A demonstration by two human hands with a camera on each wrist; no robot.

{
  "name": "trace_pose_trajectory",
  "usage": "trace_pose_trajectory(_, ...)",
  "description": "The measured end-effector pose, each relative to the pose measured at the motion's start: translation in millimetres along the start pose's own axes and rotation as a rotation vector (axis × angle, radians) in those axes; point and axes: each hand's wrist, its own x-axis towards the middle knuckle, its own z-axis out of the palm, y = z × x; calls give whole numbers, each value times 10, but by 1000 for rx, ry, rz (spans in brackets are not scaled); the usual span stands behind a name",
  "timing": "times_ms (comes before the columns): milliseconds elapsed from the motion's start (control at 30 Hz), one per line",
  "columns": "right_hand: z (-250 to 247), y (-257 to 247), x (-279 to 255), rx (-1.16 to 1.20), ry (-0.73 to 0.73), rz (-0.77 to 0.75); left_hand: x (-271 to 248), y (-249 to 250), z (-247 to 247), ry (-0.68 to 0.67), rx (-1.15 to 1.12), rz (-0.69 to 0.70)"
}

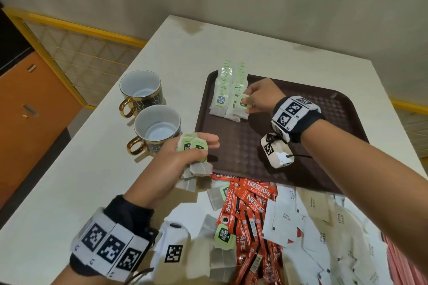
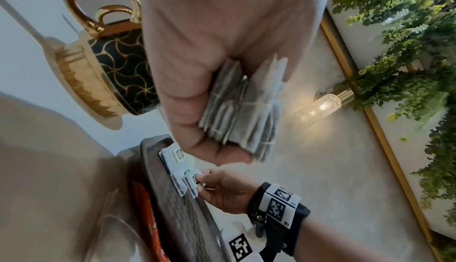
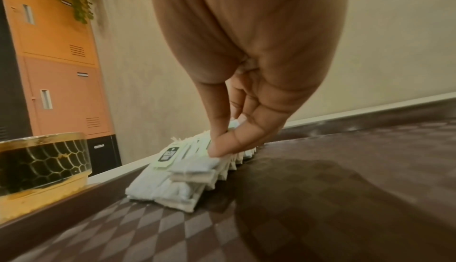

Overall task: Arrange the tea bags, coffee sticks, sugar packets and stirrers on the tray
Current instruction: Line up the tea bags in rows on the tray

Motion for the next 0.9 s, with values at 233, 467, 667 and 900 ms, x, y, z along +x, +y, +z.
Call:
trace_pose_trajectory(233,-73,-31,-46,44,25,-89,-3,-41,-37,21,-27,-28)
trace_pose_trajectory(467,57,-260,-309,20,-169,-207,-52,-67,-70,56,-47,-35)
trace_pose_trajectory(667,329,-320,-146,-217,-127,-179,-90,-77,-98,50,-38,-38)
trace_pose_trajectory(900,313,-330,-77,-429,16,-282,-141,-129,-99,59,-41,-63)
